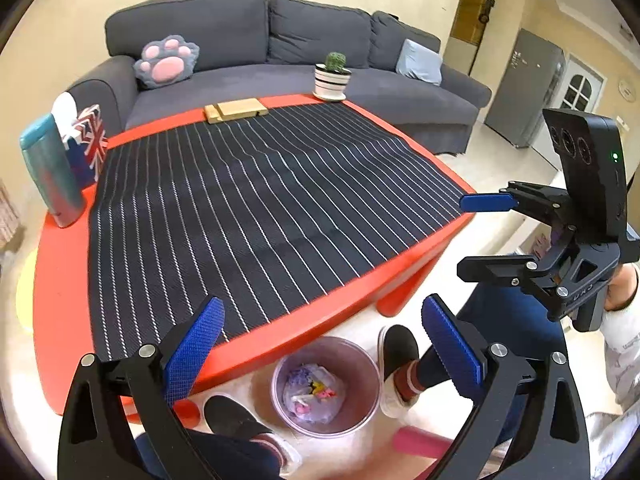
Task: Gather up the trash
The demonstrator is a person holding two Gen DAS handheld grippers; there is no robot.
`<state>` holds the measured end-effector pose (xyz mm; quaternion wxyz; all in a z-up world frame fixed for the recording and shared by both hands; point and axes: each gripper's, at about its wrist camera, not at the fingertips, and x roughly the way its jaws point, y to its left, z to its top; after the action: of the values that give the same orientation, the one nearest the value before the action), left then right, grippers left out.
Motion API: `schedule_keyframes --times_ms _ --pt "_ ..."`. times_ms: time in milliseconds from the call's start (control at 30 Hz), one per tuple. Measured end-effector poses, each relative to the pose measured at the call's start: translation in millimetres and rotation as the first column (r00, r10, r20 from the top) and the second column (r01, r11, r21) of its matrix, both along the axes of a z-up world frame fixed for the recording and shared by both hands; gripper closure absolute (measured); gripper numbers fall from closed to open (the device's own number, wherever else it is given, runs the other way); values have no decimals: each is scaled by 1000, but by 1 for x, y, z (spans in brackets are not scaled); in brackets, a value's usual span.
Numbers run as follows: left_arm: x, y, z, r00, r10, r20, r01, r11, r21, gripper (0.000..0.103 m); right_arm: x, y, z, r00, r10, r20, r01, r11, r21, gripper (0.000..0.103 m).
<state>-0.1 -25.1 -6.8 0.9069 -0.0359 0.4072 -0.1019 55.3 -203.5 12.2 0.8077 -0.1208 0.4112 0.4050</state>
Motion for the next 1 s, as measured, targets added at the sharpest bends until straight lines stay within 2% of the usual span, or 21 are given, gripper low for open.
schedule_keyframes --times_ms 367,567,767,1000 --pt "32 21 15 998 54 37 -54 999 3 8 37 18 23 996 -64 61 63 998 14 5" --pt "53 31 23 995 82 65 -84 996 31 7 58 28 36 993 -83 87 80 996 37 5" --pt "69 43 23 994 99 56 -99 995 -11 7 72 37 41 991 -87 99 83 996 42 5" --pt "75 47 22 993 111 50 -110 994 -21 6 80 45 38 993 -82 86 78 996 40 5"
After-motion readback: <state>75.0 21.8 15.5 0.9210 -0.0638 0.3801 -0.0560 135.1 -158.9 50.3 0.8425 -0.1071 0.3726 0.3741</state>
